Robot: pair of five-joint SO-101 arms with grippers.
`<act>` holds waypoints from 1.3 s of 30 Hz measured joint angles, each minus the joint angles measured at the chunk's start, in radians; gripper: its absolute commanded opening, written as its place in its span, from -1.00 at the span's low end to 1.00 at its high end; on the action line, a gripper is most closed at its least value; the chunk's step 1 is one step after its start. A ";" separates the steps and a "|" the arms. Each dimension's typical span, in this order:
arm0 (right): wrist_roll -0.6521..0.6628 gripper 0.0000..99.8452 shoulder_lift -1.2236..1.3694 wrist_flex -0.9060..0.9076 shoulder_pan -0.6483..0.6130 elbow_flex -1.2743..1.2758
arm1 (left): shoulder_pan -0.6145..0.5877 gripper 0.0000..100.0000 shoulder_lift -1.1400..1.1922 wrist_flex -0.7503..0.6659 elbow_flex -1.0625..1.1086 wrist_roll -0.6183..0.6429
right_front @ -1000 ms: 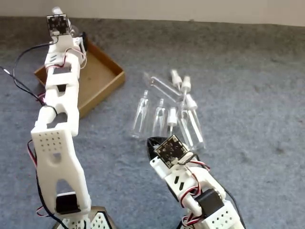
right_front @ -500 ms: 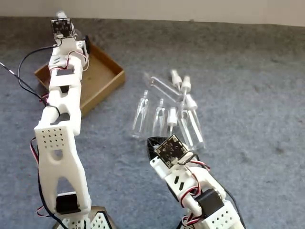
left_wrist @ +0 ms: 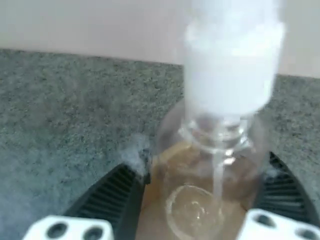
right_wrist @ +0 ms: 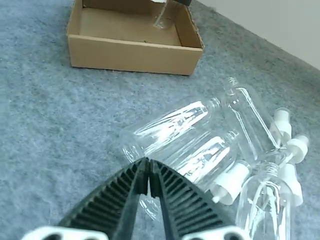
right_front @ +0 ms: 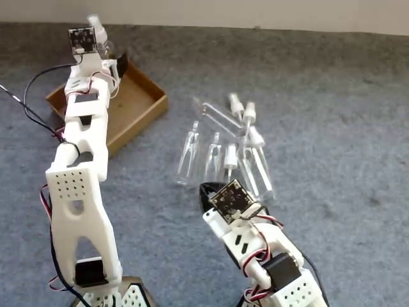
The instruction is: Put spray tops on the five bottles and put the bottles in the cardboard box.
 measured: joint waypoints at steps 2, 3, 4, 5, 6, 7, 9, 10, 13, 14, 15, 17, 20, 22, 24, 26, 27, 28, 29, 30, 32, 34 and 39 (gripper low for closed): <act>0.000 -0.99 0.000 0.000 0.011 0.000 | 0.000 -0.41 0.000 0.000 0.000 0.000; 0.000 -0.99 0.000 0.000 0.014 0.000 | 0.000 -0.41 0.000 0.000 0.000 0.000; 0.000 -0.99 0.000 0.000 0.015 0.000 | 0.000 -0.41 0.000 0.000 0.000 0.000; 0.000 -0.99 0.000 0.000 0.015 0.000 | 0.000 -0.41 0.000 0.000 0.000 0.000; 0.000 -0.99 0.000 0.000 0.015 0.000 | 0.000 -0.41 0.000 0.005 0.000 0.000; 0.000 -0.99 0.000 0.000 0.017 0.000 | 0.000 -0.41 0.000 0.012 0.000 0.000; 0.000 -0.99 0.000 0.000 0.020 0.000 | 0.000 -0.41 -0.002 0.051 -0.002 0.000; 0.000 -0.99 0.000 0.000 0.020 0.000 | 0.002 -0.41 -0.002 0.074 -0.002 0.000; 0.000 -0.99 0.000 0.000 0.020 0.000 | 0.002 -0.41 -0.018 0.140 -0.002 0.000; 0.000 -0.99 0.000 0.000 0.020 0.000 | 0.002 -0.41 -0.025 0.161 -0.002 0.000; 0.000 -0.99 0.000 0.000 0.020 0.000 | 0.002 -0.41 -0.034 0.183 -0.002 0.000; 0.000 -0.99 0.000 0.000 0.020 0.000 | 0.002 -0.41 -0.057 0.226 -0.002 0.000; 0.000 -0.99 0.000 0.000 0.020 0.000 | -0.006 -0.41 -0.092 0.288 -0.002 0.000; 0.000 -0.99 0.000 0.000 0.020 0.000 | -0.012 -0.41 -0.120 0.330 -0.002 0.000; 0.000 -0.99 0.000 0.000 0.020 0.000 | -0.014 -0.41 -0.152 0.379 -0.002 0.000; 0.000 -0.99 0.000 0.000 0.020 0.000 | -0.014 -0.41 -0.187 0.433 -0.002 0.000; 0.000 -0.99 0.000 0.000 0.020 0.000 | -0.014 -0.41 -0.206 0.463 -0.002 0.000; 0.000 -0.99 0.000 0.000 0.020 0.000 | -0.014 -0.41 -0.224 0.497 -0.002 0.000; 0.000 -0.99 0.000 0.000 0.020 0.000 | -0.014 -0.41 -0.245 0.531 -0.002 0.000; 0.000 -0.99 0.000 0.000 0.020 0.000 | -0.014 -0.41 -0.267 0.569 -0.002 0.000; 0.000 -0.99 0.000 0.000 0.020 0.000 | -0.014 -0.41 -0.315 0.644 -0.002 0.000; 0.000 -0.99 0.000 0.000 0.020 0.000 | -0.014 -0.41 -0.362 0.718 -0.002 0.000; 0.000 -0.99 0.000 0.000 0.049 0.000 | -0.014 -0.42 -0.480 0.913 -0.002 0.000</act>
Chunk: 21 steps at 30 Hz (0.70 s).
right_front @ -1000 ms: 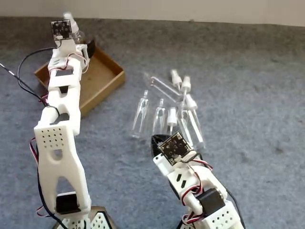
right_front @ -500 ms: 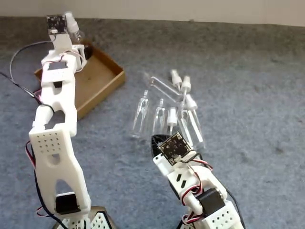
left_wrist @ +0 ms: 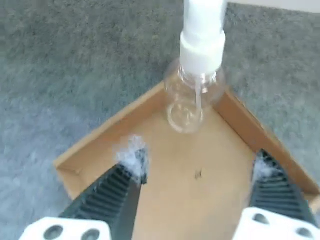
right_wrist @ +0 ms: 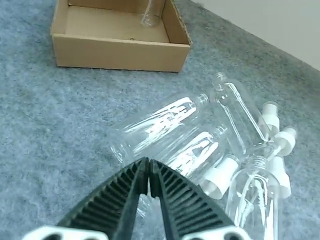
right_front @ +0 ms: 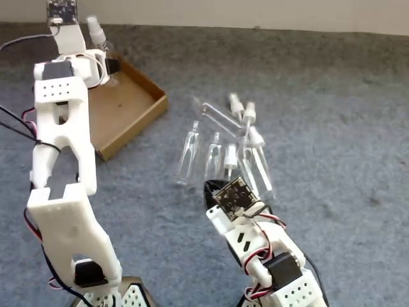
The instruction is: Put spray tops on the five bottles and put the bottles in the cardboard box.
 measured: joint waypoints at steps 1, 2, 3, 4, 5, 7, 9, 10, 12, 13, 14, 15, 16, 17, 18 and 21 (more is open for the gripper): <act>0.000 -0.99 0.000 0.000 0.015 0.000 | 0.000 -0.42 -0.018 0.044 0.000 0.000; 0.000 -0.99 0.000 0.000 0.029 0.000 | 0.000 -0.42 -0.038 0.089 0.000 0.000; 0.000 -0.99 0.000 0.000 0.043 0.000 | 0.003 -0.42 -0.054 0.130 0.000 0.000; 0.000 -0.99 0.000 0.000 0.049 0.000 | 0.008 -0.42 -0.069 0.170 0.000 0.000; 0.000 -0.99 0.000 0.000 0.049 0.000 | 0.012 -0.42 -0.083 0.209 0.000 0.000; 0.000 -0.99 0.000 0.000 0.052 0.000 | 0.035 -0.42 -0.109 0.276 0.000 0.000; 0.000 -0.99 0.000 0.000 0.055 0.000 | 0.063 -0.42 -0.132 0.333 0.000 0.000; 0.000 -0.99 0.000 0.000 0.057 0.000 | 0.081 -0.42 -0.144 0.362 0.000 0.000; 0.000 -0.99 0.000 0.000 0.055 0.000 | 0.117 -0.42 -0.160 0.416 0.000 0.000; 0.000 -0.99 0.000 0.000 0.055 0.000 | 0.135 -0.42 -0.167 0.440 0.000 0.000; 0.000 -0.99 0.000 0.000 0.060 0.000 | 0.153 -0.42 -0.173 0.463 0.000 0.000; 0.000 -0.99 0.000 0.000 0.068 0.000 | 0.170 -0.42 -0.181 0.483 0.000 0.000; 0.000 -0.99 0.000 0.000 0.078 0.000 | 0.192 -0.42 -0.189 0.499 0.000 0.000; 0.000 -0.99 0.000 -0.005 0.098 0.000 | 0.209 -0.42 -0.196 0.514 0.000 0.000; 0.000 -0.99 0.000 -0.018 0.120 0.000 | 0.227 -0.42 -0.201 0.529 0.000 0.000; 0.000 -0.99 0.000 -0.048 0.192 0.000 | 0.279 -0.42 -0.209 0.568 0.000 0.000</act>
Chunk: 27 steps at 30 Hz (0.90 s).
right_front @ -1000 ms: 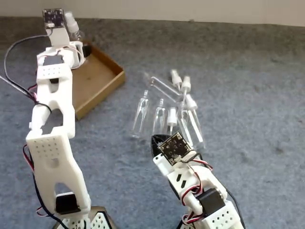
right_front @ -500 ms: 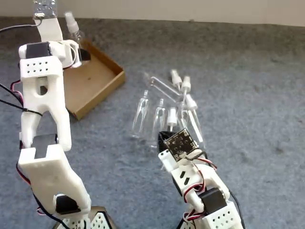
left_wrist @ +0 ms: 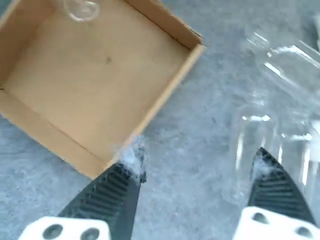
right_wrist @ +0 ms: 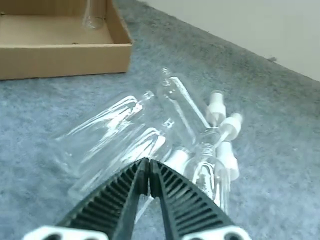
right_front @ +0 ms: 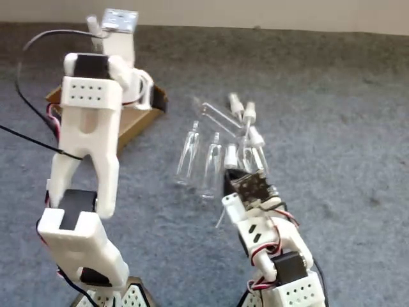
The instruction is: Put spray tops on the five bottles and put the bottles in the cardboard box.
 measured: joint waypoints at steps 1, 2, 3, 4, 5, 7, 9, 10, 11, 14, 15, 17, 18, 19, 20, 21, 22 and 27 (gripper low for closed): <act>0.000 -0.99 0.000 -0.006 0.015 0.000 | 0.020 -0.42 0.000 0.011 0.000 0.000; 0.000 -0.99 0.000 -0.011 0.025 0.000 | 0.041 -0.42 0.000 0.018 0.000 0.000; 0.000 -0.99 0.000 -0.014 0.028 0.000 | 0.063 -0.42 0.000 0.026 0.000 0.000; 0.000 -0.99 0.000 -0.014 0.034 0.000 | 0.086 -0.42 0.000 0.031 0.000 0.000; 0.000 -0.99 0.000 -0.014 0.043 0.000 | 0.107 -0.42 0.000 0.031 0.006 0.000; 0.000 -0.99 0.000 -0.018 0.051 0.000 | 0.147 -0.42 0.000 0.031 0.037 0.000; 0.000 -0.99 0.000 -0.023 0.054 0.000 | 0.178 -0.42 0.000 0.031 0.091 0.000; 0.000 -0.99 0.000 -0.023 0.054 0.000 | 0.192 -0.42 0.000 0.028 0.121 0.000; 0.000 -0.99 0.000 -0.023 0.054 0.000 | 0.199 -0.42 0.000 0.009 0.157 0.000; 0.000 -0.99 0.000 -0.023 0.054 0.000 | 0.210 -0.42 0.000 -0.087 0.273 0.000; 0.000 -0.99 0.000 -0.023 0.054 0.000 | 0.210 -0.42 0.000 -0.123 0.308 0.000; 0.000 -0.99 0.000 -0.023 0.054 0.000 | 0.209 -0.42 0.000 -0.198 0.370 0.000; 0.000 -0.99 0.000 -0.023 0.054 0.000 | 0.209 -0.42 0.000 -0.233 0.393 0.000; 0.000 -0.99 0.000 -0.023 0.054 0.000 | 0.209 -0.42 0.000 -0.264 0.414 0.000; 0.000 -0.99 0.000 -0.023 0.054 0.000 | 0.209 -0.42 0.000 -0.292 0.433 0.000; 0.000 -0.99 0.000 -0.023 0.054 0.000 | 0.209 -0.42 0.000 -0.316 0.446 0.000; 0.000 -0.99 0.000 -0.023 0.054 0.000 | 0.209 -0.42 0.000 -0.341 0.454 0.000; 0.000 -0.99 0.000 -0.023 0.054 0.000 | 0.209 -0.42 0.000 -0.430 0.494 0.000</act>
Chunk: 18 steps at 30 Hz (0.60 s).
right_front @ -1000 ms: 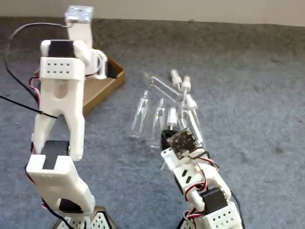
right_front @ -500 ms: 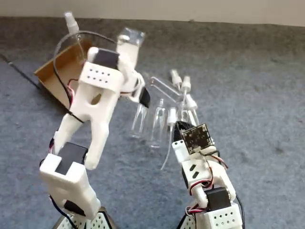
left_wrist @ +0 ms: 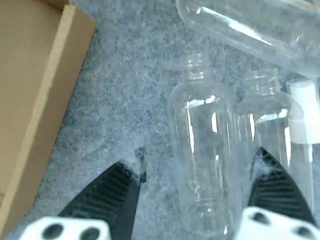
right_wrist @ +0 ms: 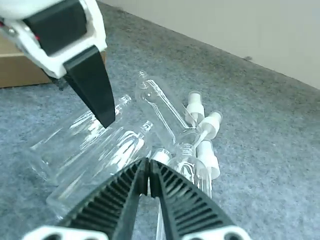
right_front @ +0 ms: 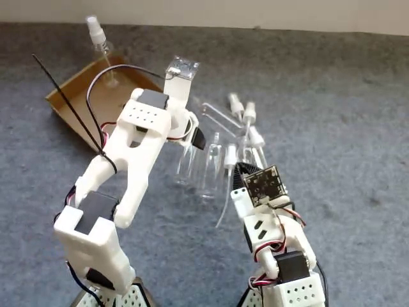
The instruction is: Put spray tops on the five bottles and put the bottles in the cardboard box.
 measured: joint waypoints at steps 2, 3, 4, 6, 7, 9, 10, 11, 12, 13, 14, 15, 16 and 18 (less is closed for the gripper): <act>0.000 -0.99 0.000 0.000 0.000 0.000 | 0.000 -0.42 0.015 -0.025 -0.002 0.000; 0.000 -0.99 0.000 0.000 0.000 0.000 | 0.000 -0.42 0.034 -0.031 -0.005 0.000; 0.000 -0.99 0.000 0.000 0.000 0.000 | 0.000 -0.42 0.060 -0.032 -0.008 0.000; 0.000 -0.99 0.000 0.000 0.000 0.000 | -0.002 -0.42 0.120 -0.034 -0.029 0.000; 0.000 -0.99 0.000 0.000 0.000 0.000 | -0.002 -0.42 0.144 -0.034 -0.048 0.000; 0.000 -0.99 0.000 0.000 0.000 0.000 | 0.000 -0.42 0.184 -0.034 -0.083 0.000; 0.000 -0.99 0.000 0.000 0.000 0.000 | 0.000 -0.42 0.201 -0.034 -0.094 0.002; 0.000 -0.99 0.000 0.000 0.000 0.000 | 0.000 -0.42 0.218 -0.034 -0.101 0.002; 0.000 -0.99 0.000 0.000 0.000 0.000 | 0.000 -0.42 0.232 -0.034 -0.107 0.003; 0.000 -0.99 0.000 0.000 0.000 0.000 | 0.000 -0.42 0.242 -0.034 -0.109 0.003; 0.000 -0.99 0.000 0.000 0.000 0.000 | 0.000 -0.42 0.253 -0.034 -0.110 0.003; 0.000 -0.99 0.000 0.000 0.000 0.000 | 0.000 -0.42 0.261 -0.034 -0.110 0.003; 0.000 -0.99 0.000 0.000 0.000 0.000 | 0.000 -0.42 0.267 -0.034 -0.110 0.000; 0.000 -0.99 0.000 0.000 0.000 0.000 | 0.000 -0.42 0.273 -0.034 -0.110 0.000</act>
